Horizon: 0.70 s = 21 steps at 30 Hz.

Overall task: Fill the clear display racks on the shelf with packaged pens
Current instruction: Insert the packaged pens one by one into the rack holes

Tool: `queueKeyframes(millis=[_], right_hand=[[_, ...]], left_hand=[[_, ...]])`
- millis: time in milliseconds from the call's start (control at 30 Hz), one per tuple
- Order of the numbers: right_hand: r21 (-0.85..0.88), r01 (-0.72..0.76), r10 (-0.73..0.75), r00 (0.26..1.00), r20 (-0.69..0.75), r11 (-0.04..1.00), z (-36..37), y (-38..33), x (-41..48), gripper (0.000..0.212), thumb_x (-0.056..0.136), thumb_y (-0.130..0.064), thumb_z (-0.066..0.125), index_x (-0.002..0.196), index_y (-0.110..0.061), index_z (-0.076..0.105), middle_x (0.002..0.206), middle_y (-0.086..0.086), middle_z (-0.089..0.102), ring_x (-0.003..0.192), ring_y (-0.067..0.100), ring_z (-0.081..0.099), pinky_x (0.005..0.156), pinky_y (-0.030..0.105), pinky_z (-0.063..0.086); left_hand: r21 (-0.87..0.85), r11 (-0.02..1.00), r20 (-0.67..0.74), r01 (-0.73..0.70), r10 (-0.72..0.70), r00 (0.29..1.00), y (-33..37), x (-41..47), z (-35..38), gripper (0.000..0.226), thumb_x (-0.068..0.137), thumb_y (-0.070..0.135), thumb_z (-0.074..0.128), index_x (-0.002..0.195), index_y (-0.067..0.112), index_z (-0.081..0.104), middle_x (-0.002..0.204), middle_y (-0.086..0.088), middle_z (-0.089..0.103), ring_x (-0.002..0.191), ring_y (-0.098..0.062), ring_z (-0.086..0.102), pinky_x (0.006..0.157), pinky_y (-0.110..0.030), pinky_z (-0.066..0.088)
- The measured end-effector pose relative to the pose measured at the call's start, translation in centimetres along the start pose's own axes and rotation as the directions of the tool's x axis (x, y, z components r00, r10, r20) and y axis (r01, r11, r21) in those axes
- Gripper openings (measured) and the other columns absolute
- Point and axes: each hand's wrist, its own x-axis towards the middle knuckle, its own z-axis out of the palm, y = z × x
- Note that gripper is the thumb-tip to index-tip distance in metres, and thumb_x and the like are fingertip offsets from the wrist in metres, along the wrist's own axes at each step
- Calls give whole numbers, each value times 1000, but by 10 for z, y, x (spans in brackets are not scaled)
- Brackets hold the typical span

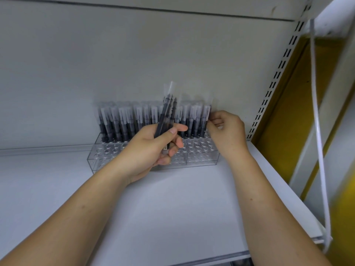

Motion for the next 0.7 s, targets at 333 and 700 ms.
queueKeyframes(millis=[333,700], right_hand=[[16,-17,18,997,-79,1000,-9,-6,-7,11,92,-11,69,98,-19,73,84,-16,68,74,-11,61,65,1,42],[428,-2,-100,971,215,904,-12,-47,-29,7,99,-8,67,95,-9,73,80,5,73,52,14,57,54,25,49]], left_hand=[[-2,1000,-11,-12,12,1000,2,0,1,22,111,15,46,119,4,63,87,-11,68,66,-18,47,47,-25,29],[56,998,32,3,-4,999,2,-2,6,30,110,19,48,121,-2,66,99,-14,76,68,-19,51,47,-25,32]])
